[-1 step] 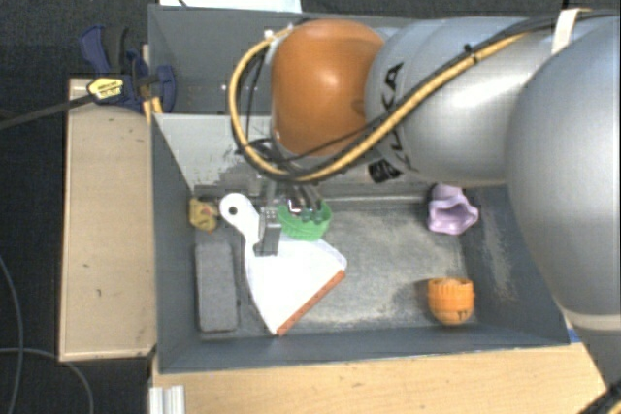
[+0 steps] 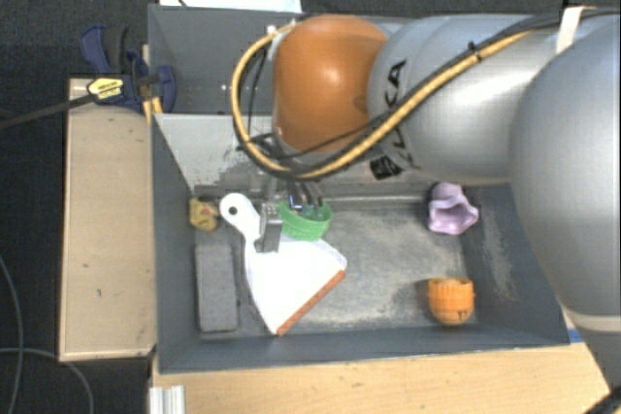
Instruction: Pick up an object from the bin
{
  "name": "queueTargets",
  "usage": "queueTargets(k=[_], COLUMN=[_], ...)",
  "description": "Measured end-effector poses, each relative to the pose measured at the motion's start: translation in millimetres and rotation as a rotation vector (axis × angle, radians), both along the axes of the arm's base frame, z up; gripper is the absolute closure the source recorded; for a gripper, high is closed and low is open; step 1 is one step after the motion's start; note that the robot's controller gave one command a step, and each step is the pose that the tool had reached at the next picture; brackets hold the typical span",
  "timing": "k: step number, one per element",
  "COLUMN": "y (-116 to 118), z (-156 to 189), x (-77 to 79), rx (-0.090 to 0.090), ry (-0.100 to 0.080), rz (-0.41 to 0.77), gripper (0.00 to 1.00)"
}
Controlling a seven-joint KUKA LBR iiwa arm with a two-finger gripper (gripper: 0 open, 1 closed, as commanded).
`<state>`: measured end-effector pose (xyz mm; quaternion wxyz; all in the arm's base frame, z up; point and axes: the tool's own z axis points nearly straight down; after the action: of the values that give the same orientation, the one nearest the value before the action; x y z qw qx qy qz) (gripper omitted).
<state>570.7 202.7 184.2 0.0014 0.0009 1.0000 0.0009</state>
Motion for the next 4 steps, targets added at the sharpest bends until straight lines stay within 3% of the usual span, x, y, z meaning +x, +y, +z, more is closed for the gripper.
queueTargets(k=[1, 2, 3, 4], y=[29.9, 17.3, 39.6, 27.3], z=[-74.4, -108.5, -74.7, -104.6], x=[15.7, 10.5, 10.7, -28.7], rx=[0.002, 0.002, 0.0, 0.001], ry=[-0.005, 0.002, -0.001, -0.005], rz=[-0.033, -0.404, -0.269, 0.137], gripper=[0.0, 0.0, 0.0, 0.0])
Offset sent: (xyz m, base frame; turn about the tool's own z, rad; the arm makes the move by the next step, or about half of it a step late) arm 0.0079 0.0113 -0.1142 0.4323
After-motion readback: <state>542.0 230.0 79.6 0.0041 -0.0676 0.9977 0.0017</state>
